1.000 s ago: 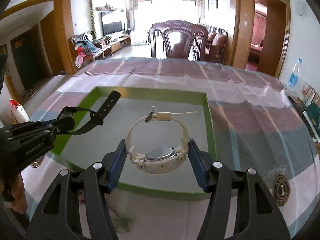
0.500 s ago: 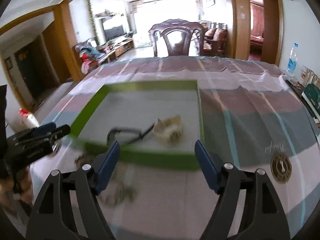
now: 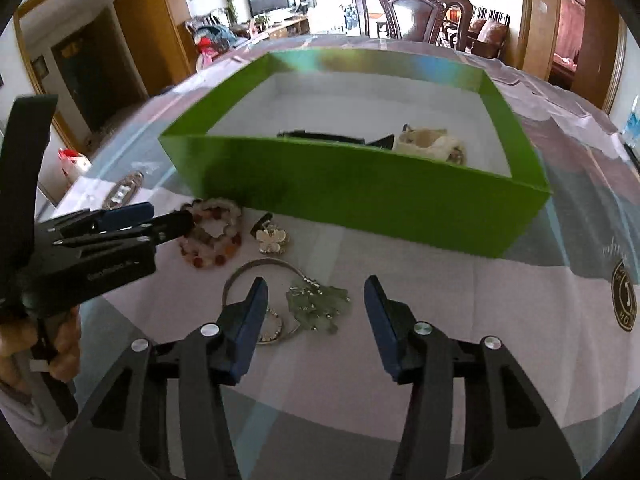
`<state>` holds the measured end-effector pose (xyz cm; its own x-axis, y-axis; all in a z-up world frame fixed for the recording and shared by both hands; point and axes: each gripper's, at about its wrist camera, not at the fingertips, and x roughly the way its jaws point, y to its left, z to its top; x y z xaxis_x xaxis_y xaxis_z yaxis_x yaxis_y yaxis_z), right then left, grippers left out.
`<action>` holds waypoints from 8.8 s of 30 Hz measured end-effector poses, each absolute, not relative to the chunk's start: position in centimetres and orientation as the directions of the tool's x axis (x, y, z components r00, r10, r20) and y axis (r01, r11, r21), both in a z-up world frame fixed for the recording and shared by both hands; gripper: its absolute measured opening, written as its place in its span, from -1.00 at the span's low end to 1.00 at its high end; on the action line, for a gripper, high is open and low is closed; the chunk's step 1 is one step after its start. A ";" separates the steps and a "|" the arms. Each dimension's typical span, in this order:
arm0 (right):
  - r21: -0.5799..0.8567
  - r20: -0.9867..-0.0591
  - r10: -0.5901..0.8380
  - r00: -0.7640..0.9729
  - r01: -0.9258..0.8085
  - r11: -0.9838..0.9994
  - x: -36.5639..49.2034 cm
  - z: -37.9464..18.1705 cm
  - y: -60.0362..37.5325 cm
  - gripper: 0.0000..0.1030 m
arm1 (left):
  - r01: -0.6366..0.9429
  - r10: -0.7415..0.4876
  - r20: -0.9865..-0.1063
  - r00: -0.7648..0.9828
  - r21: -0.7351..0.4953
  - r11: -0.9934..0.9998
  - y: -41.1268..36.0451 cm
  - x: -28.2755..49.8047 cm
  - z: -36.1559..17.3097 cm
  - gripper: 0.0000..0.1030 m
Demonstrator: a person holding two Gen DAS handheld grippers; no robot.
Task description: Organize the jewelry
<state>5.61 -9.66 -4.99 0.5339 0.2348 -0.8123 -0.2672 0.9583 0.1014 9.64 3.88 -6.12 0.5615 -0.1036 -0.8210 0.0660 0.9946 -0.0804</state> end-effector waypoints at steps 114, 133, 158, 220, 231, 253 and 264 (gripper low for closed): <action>0.064 -0.815 0.074 0.575 -0.037 0.997 1.1 -6.3 -16.6 -0.19 | 0.120 -0.142 -0.828 0.543 -0.091 0.989 4.9 3.1 -6.6 -0.55; 0.021 -0.820 0.047 0.571 -0.052 0.998 1.6 -7.1 -15.3 -0.19 | 0.096 -0.055 -0.801 0.596 0.003 0.995 3.0 2.3 -6.9 -0.42; 0.009 -0.814 0.039 0.580 -0.055 0.998 1.1 -7.3 -15.0 -0.04 | 0.100 -0.055 -0.794 0.606 0.008 0.995 2.5 1.8 -6.9 -0.33; 0.029 -0.727 0.077 0.682 -0.082 0.996 1.0 -2.4 -15.4 -0.84 | 0.195 -0.237 -0.710 0.663 -0.141 0.970 3.7 2.1 0.1 -0.84; -0.005 -0.579 0.095 0.810 -0.119 0.993 4.3 5.1 -14.6 -0.84 | 0.234 -0.251 -0.612 0.750 -0.108 0.966 2.4 6.1 6.6 -0.84; 0.085 -0.691 0.131 0.711 -0.099 0.991 7.5 1.1 -14.7 -0.15 | 0.152 -0.152 -0.713 0.684 -0.063 0.986 2.6 10.4 0.9 -0.53; 0.097 -0.818 0.206 0.538 -0.223 0.970 4.8 -5.4 -9.7 -0.15 | 0.210 -0.166 -0.819 0.550 -0.056 0.976 1.8 6.2 -6.6 -0.45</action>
<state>4.78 -9.68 -5.39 0.5376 0.2056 -0.8177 -0.2228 0.9700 0.0974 6.21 1.82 -6.57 0.5497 -0.1658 -0.8187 0.2103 0.9760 -0.0565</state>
